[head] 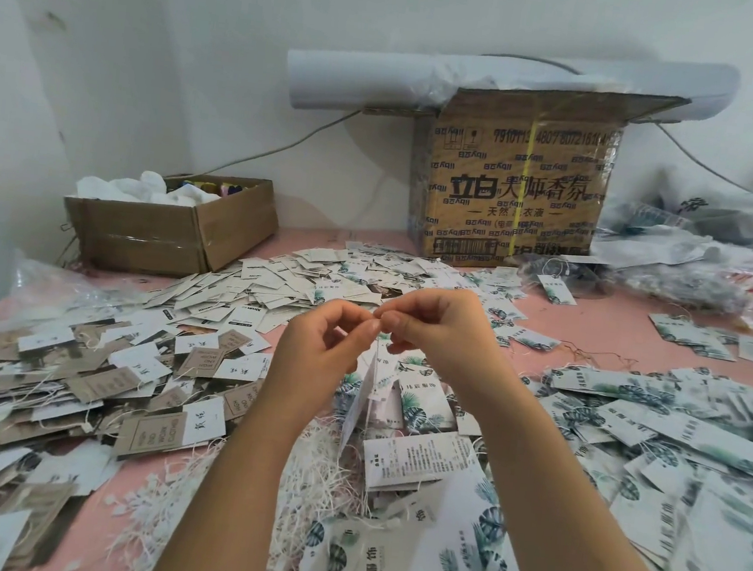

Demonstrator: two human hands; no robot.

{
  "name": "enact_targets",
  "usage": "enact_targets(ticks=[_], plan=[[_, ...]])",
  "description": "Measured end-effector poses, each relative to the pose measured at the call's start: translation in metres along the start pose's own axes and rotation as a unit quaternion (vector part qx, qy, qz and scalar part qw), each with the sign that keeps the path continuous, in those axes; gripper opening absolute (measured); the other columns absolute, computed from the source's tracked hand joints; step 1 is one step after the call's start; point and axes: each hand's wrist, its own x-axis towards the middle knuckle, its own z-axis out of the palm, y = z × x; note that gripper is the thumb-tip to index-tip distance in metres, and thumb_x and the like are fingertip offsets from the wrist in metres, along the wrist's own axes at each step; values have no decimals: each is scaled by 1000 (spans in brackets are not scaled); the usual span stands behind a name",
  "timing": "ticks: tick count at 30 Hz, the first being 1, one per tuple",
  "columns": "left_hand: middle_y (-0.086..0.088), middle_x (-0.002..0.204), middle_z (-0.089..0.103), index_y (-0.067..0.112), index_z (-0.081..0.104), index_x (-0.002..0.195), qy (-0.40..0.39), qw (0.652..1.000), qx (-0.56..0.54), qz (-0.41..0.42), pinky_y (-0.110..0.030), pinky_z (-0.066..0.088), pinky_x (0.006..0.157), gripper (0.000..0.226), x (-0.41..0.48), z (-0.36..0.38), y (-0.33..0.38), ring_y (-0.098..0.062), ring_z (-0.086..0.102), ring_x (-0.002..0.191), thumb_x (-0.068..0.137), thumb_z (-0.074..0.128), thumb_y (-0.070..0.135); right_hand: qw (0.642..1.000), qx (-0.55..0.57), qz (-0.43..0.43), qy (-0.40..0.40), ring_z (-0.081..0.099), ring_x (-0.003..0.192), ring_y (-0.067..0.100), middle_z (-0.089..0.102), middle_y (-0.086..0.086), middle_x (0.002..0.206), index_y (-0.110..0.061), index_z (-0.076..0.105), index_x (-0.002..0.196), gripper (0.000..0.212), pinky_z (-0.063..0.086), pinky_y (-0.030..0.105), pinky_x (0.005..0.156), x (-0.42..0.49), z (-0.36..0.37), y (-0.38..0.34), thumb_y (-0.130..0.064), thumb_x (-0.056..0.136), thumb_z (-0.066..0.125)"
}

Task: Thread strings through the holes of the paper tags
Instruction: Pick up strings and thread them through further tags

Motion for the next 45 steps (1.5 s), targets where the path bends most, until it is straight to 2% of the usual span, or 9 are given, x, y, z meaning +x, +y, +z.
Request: enact_targets(ticks=[5,12,20,25,30,34,38,42,45], plan=[[13,58,61,21,62,76,29,999,-45,-10,-15,45,50,20,0,-1,2,-3,47,49,64,68,35,998,55,4,-21,60,53,5,65,-3,59,-9,67,73,19,53,18,56,0,5,0,7,82,61],[13,51,59,23,63,72,35,999,-39,1,-11,40,47,20,0,-2,1,2,45,45,62,68,40,996,81,-1,-36,60,51,7,65,-4,55,-8,67,72,17,53,19,54,0,5,0,7,81,62],[17,54,59,22,61,75,54,998,-20,-23,-10,40,48,35,2,-4,-3,3,45,46,63,61,55,991,116,3,-68,62,60,12,64,2,66,-7,60,76,21,56,24,69,0,8,-2,11,84,55],[9,59,59,21,60,83,7,998,-26,-49,-13,42,49,49,1,-4,-7,1,51,50,61,54,65,996,91,-6,-20,61,58,11,64,4,67,-8,63,75,20,53,20,62,0,12,-4,9,84,58],[8,85,61,35,54,92,-75,993,52,-74,-17,46,56,55,1,-11,-10,-2,55,65,53,57,73,996,83,-14,24,61,55,10,64,-1,62,-10,63,75,20,52,20,60,1,10,-2,8,82,59],[14,88,55,41,50,96,-132,981,110,-86,-13,45,53,44,-3,-6,-13,1,52,64,63,79,49,994,93,-22,62,60,56,8,64,0,64,-10,63,76,21,49,18,59,2,9,-1,9,82,58],[8,81,60,41,54,90,-99,989,104,-41,-22,49,57,35,-2,-8,-10,-3,55,60,81,71,12,990,112,-30,84,59,57,6,62,-4,61,-10,62,76,22,50,18,59,4,7,0,11,82,56],[8,79,67,38,57,91,-66,996,60,-28,-24,55,60,35,-2,-17,-3,-10,63,68,78,74,11,987,101,-27,124,58,60,3,62,-4,67,-12,62,78,22,50,16,61,4,1,3,7,85,55],[3,78,69,26,59,93,-21,1000,-4,-11,-22,56,63,32,-1,-21,1,-15,66,73,73,76,9,993,-10,2,117,58,64,9,62,-1,72,-17,62,77,24,54,20,64,4,-5,10,5,85,56]])
